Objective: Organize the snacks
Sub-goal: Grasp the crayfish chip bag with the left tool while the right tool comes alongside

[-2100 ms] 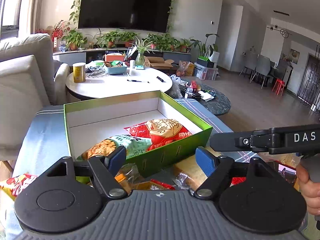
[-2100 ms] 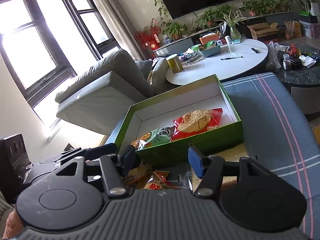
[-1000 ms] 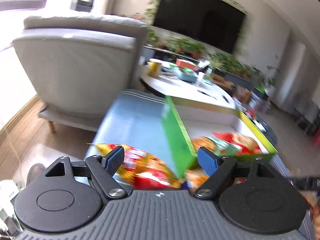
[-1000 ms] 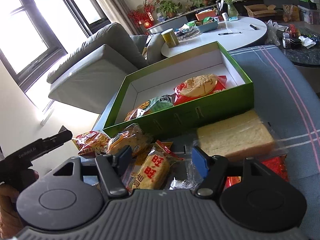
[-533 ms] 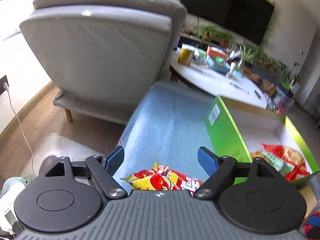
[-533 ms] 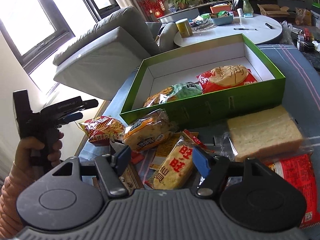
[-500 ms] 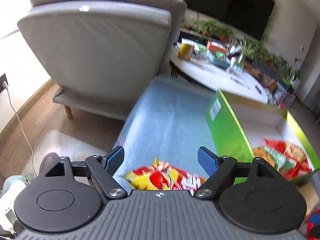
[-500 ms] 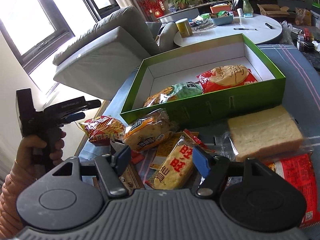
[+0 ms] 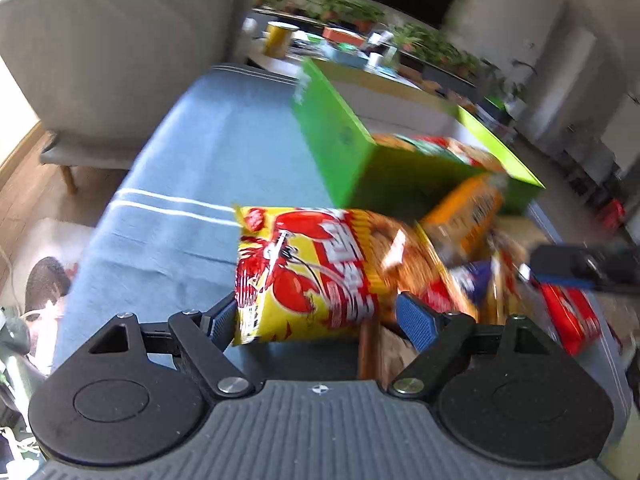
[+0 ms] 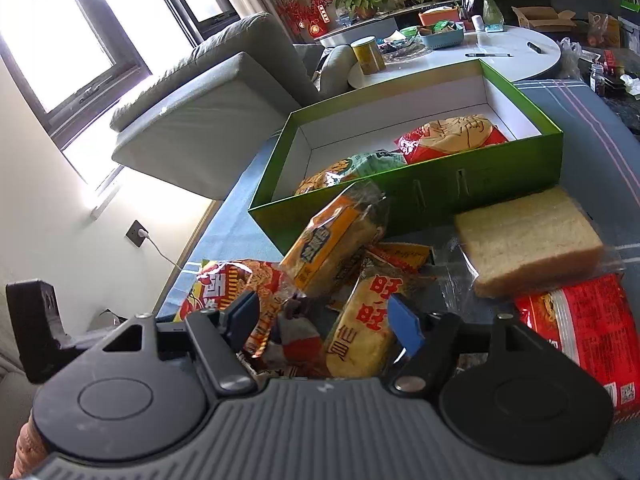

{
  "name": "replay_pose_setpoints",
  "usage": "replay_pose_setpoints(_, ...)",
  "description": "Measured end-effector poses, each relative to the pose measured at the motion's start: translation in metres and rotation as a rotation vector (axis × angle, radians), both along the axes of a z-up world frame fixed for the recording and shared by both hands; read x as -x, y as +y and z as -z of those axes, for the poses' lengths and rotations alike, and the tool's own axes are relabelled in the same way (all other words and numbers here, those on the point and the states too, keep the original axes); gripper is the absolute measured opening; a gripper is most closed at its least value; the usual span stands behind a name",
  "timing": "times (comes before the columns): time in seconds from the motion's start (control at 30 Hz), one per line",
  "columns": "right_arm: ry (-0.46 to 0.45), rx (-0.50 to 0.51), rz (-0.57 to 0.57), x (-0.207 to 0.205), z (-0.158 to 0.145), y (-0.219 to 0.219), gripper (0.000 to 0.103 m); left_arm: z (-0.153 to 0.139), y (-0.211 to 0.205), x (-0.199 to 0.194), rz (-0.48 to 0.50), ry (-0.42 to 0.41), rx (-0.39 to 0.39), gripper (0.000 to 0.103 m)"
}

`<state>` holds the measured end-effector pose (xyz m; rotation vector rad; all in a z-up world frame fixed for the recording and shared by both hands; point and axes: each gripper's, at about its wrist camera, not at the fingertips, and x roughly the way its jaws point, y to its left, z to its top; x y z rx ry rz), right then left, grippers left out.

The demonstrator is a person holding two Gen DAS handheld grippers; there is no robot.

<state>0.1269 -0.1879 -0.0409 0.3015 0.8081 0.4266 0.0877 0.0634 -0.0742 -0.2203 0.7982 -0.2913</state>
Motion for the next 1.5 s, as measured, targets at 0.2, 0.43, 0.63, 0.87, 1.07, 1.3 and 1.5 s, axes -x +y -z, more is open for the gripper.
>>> replay_pose_setpoints(0.2, -0.007, -0.010, 0.019, 0.007, -0.004, -0.006, 0.075, -0.016, -0.016, 0.017, 0.072, -0.035, -0.029, 0.078)
replay_pose_setpoints(0.43, -0.038, -0.030, 0.043, 0.008, -0.012, -0.012, 0.075, -0.042, 0.024, 0.021, -0.062, -0.108, 0.029, 0.078)
replay_pose_setpoints(0.63, -0.032, -0.037, -0.004, -0.007, -0.014, 0.009, 0.075, -0.028, 0.035, -0.006, -0.130, -0.017, 0.048, 0.078)
replay_pose_setpoints(0.87, 0.056, 0.050, -0.068, -0.049, 0.000, 0.056, 0.075, -0.004, 0.025, -0.014, -0.105, 0.063, 0.080, 0.078)
replay_pose_setpoints(1.07, 0.158, 0.060, -0.079, -0.066, 0.027, 0.063, 0.062, -0.003, 0.020, -0.014, -0.069, 0.057, 0.086, 0.079)
replay_pose_setpoints(1.3, 0.169, 0.012, -0.094, -0.053, 0.025, 0.055, 0.044, -0.003, 0.013, -0.009, -0.020, 0.059, 0.100, 0.079)
replay_pose_setpoints(1.5, 0.178, 0.016, -0.076, -0.034, 0.023, 0.040, 0.045, -0.007, 0.015, -0.002, -0.012, 0.050, 0.094, 0.079)
